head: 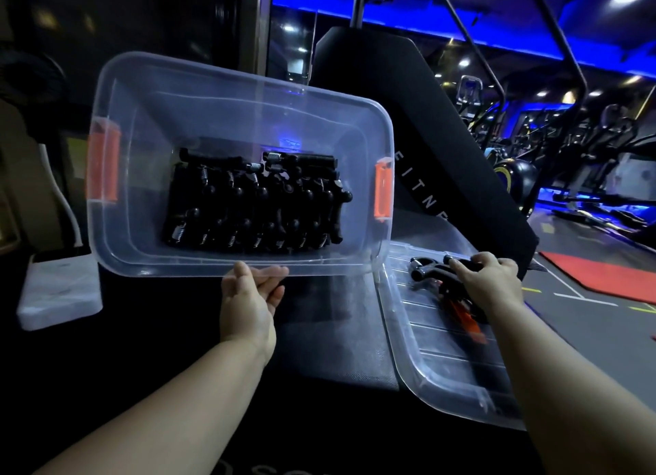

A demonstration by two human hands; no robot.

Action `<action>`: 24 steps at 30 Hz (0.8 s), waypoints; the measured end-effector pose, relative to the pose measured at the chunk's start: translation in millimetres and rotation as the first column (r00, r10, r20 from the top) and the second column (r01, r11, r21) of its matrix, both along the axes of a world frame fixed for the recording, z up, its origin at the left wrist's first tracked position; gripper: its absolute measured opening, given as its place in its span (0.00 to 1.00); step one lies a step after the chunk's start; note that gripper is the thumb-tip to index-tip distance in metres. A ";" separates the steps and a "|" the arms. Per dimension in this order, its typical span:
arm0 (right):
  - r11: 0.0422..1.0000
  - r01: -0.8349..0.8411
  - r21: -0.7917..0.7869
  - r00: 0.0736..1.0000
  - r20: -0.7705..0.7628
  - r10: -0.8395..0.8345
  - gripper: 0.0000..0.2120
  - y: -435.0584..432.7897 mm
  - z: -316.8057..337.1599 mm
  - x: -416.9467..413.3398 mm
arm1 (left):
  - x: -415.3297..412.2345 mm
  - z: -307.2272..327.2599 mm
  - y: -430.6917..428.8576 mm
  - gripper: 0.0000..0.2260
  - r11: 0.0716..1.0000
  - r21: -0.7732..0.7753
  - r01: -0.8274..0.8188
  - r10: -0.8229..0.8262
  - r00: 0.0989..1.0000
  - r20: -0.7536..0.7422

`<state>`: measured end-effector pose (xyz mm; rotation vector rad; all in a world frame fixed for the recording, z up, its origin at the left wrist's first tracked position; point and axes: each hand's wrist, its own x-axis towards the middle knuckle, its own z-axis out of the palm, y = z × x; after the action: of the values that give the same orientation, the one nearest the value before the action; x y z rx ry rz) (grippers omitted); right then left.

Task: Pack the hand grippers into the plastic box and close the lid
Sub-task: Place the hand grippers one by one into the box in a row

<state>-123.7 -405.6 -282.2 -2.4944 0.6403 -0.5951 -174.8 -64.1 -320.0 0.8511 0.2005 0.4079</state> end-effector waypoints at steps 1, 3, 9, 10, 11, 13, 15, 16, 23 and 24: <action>1.000 0.025 -0.003 1.000 0.011 -0.025 0.25 0.5 -0.8 2.0 | 0.2 -0.3 0.1 0.13 1.000 0.000 -0.002 0.002 1.000 0.001; 0.998 0.065 -0.001 0.998 0.026 -0.065 0.25 0.3 -0.7 5.8 | 0.6 -1.0 0.4 0.13 1.000 0.002 -0.004 0.004 1.000 0.003; 0.983 0.181 0.006 0.982 -0.062 -0.181 0.30 -3.7 6.4 17.4 | 2.2 -3.0 1.0 0.14 1.000 0.007 -0.004 0.004 1.000 0.008; 0.980 0.197 0.005 0.978 -0.070 -0.197 0.32 -4.4 6.4 19.3 | 2.2 -3.1 1.1 0.14 1.000 0.008 -0.003 0.003 1.000 0.009; 0.978 0.210 0.008 0.975 -0.073 -0.208 0.34 -4.7 5.6 20.8 | 2.2 -3.0 1.2 0.14 1.000 0.008 -0.002 0.001 1.000 0.012; 0.974 0.224 0.039 0.973 -0.070 -0.221 0.35 -4.3 3.9 23.7 | 1.7 -2.5 0.8 0.14 1.000 0.009 0.000 0.000 1.000 0.017; 0.971 0.237 0.039 0.969 -0.078 -0.233 0.36 -3.1 3.8 25.8 | 1.2 -2.0 0.7 0.14 1.000 0.015 -0.003 0.003 1.000 0.019; 0.971 0.237 0.022 0.968 -0.085 -0.235 0.36 -2.5 4.8 26.3 | 1.0 -1.7 0.7 0.14 1.000 0.018 -0.006 0.006 1.000 0.019; 0.996 0.078 -0.045 0.992 0.106 -0.073 0.22 3.0 8.6 21.5 | 0.8 -0.9 0.2 0.14 1.000 0.020 -0.010 0.009 1.000 0.023; 0.997 0.038 -0.061 0.987 0.159 -0.028 0.22 5.6 11.3 19.5 | 0.8 -0.6 0.4 0.13 1.000 0.019 -0.009 0.009 1.000 0.025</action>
<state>-104.1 -400.1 -270.9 -2.4677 0.6113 -0.8286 -173.9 -63.7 -320.6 0.8635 0.1777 0.4292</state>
